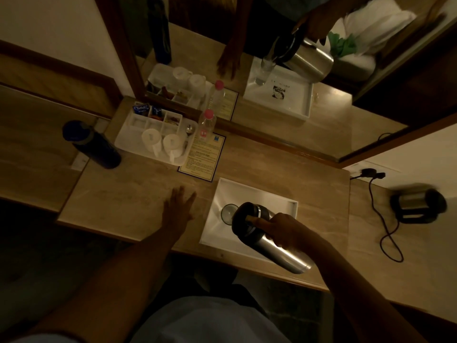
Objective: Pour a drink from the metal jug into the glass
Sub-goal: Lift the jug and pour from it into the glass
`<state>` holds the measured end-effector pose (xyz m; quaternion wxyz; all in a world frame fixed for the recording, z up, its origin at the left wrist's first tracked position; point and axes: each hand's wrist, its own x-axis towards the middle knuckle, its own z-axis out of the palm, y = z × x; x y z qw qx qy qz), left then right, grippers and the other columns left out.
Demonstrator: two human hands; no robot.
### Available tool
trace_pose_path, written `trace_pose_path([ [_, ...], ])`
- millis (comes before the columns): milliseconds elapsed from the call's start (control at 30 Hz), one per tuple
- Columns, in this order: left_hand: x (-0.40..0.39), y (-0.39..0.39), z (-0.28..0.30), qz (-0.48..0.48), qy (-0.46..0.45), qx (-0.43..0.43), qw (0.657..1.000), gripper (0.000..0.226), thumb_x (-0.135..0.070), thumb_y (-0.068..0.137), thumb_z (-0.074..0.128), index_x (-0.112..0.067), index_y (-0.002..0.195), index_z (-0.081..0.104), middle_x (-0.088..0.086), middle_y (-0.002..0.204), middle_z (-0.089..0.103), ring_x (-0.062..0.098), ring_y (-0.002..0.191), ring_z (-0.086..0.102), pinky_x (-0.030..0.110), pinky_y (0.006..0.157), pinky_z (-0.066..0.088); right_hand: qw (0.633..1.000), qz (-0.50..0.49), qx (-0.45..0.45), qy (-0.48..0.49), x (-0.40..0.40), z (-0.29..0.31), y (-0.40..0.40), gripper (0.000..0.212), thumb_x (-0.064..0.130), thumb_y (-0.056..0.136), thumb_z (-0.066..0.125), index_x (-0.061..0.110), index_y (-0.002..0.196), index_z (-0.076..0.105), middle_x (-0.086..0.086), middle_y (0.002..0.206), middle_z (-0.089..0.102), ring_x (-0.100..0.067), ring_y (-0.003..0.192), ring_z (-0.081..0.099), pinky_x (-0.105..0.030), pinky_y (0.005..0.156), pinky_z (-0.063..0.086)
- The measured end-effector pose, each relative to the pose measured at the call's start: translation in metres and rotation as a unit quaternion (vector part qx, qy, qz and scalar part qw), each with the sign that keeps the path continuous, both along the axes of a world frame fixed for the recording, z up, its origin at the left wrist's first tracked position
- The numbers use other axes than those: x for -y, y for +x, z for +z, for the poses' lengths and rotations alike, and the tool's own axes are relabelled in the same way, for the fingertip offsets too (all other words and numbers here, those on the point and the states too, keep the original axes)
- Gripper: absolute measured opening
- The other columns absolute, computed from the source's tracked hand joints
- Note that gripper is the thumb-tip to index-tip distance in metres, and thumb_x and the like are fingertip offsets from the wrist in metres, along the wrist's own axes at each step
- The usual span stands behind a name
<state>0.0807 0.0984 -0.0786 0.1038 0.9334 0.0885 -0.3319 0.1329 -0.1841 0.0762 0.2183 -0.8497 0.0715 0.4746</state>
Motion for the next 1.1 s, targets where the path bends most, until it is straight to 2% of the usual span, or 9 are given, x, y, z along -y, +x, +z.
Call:
trace_pose_path([
  [200,0.0,0.0,0.001,0.007,-0.006,0.0,1.0,0.084,-0.04,0.106,0.06,-0.036,0.171,0.007,0.011,0.178,-0.012,0.035,0.167,-0.005,0.055,0.133,0.02,1.0,0.004,0.013,0.007,0.001,-0.001,-0.002,0.058,0.072,0.09,0.056,0.019,0.069,0.066,0.017,0.039,0.061,0.001,0.03,0.052,-0.013,0.037,0.041],
  [367,0.0,0.0,0.001,0.007,-0.007,-0.003,1.0,0.085,-0.039,0.106,0.06,-0.036,0.171,0.006,0.011,0.178,-0.012,0.035,0.167,-0.006,0.056,0.133,0.02,0.999,0.001,0.045,0.011,0.005,-0.003,-0.006,0.072,0.086,0.079,0.053,0.019,0.056,0.066,0.012,0.038,0.062,0.001,0.032,0.054,-0.02,0.049,0.042],
  [533,0.0,0.0,0.0,0.004,-0.006,-0.005,1.0,0.084,-0.039,0.106,0.059,-0.035,0.171,0.005,0.012,0.178,-0.012,0.036,0.167,-0.005,0.056,0.133,0.019,0.998,-0.002,0.054,0.025,0.008,-0.002,-0.01,0.073,0.086,0.079,0.052,0.018,0.057,0.066,0.013,0.039,0.062,0.002,0.032,0.054,-0.006,0.036,0.037],
  [700,0.001,0.001,0.0,-0.001,0.0,-0.002,1.0,0.084,-0.04,0.106,0.059,-0.035,0.171,0.006,0.013,0.178,-0.011,0.037,0.167,-0.004,0.056,0.132,0.021,0.998,-0.002,0.054,0.03,0.012,-0.006,-0.011,0.071,0.084,0.082,0.053,0.019,0.055,0.065,0.012,0.038,0.06,0.001,0.031,0.052,-0.013,0.042,0.04],
  [867,0.002,0.0,-0.001,-0.001,0.004,-0.001,1.0,0.083,-0.04,0.107,0.058,-0.035,0.171,0.006,0.012,0.178,-0.011,0.036,0.167,-0.004,0.057,0.132,0.021,0.997,0.002,0.065,0.034,0.015,-0.006,-0.012,0.069,0.082,0.084,0.055,0.019,0.056,0.066,0.012,0.037,0.06,0.002,0.031,0.052,-0.006,0.037,0.038],
  [933,0.002,0.0,-0.001,0.0,0.002,-0.003,1.0,0.083,-0.039,0.107,0.058,-0.035,0.171,0.006,0.012,0.178,-0.012,0.036,0.167,-0.005,0.057,0.132,0.02,0.997,0.009,0.073,0.038,0.015,-0.003,-0.013,0.064,0.079,0.087,0.053,0.025,0.057,0.069,0.013,0.038,0.06,0.002,0.033,0.053,-0.01,0.041,0.04],
  [1033,0.002,0.001,-0.001,0.003,-0.001,-0.003,1.0,0.084,-0.039,0.107,0.059,-0.036,0.171,0.005,0.012,0.177,-0.012,0.036,0.167,-0.005,0.056,0.132,0.02,0.994,0.05,0.076,0.054,0.014,0.001,-0.013,0.042,0.074,0.094,0.046,0.067,0.056,0.063,0.01,0.039,0.058,0.001,0.036,0.053,-0.013,0.047,0.041],
  [1067,0.001,0.0,-0.001,0.004,-0.003,-0.003,1.0,0.084,-0.038,0.107,0.059,-0.036,0.171,0.005,0.012,0.177,-0.013,0.036,0.167,-0.006,0.056,0.132,0.02,0.994,0.041,0.076,0.063,0.014,0.002,-0.014,0.042,0.08,0.087,0.046,0.064,0.052,0.064,0.01,0.038,0.058,0.001,0.035,0.052,-0.012,0.044,0.04],
  [1100,0.001,0.0,-0.001,0.004,-0.004,-0.003,1.0,0.084,-0.038,0.107,0.059,-0.036,0.171,0.005,0.012,0.177,-0.013,0.036,0.167,-0.006,0.056,0.132,0.02,0.994,0.023,0.082,0.066,0.016,0.001,-0.014,0.053,0.087,0.077,0.045,0.049,0.05,0.07,0.011,0.037,0.059,0.001,0.032,0.051,-0.01,0.04,0.039],
])
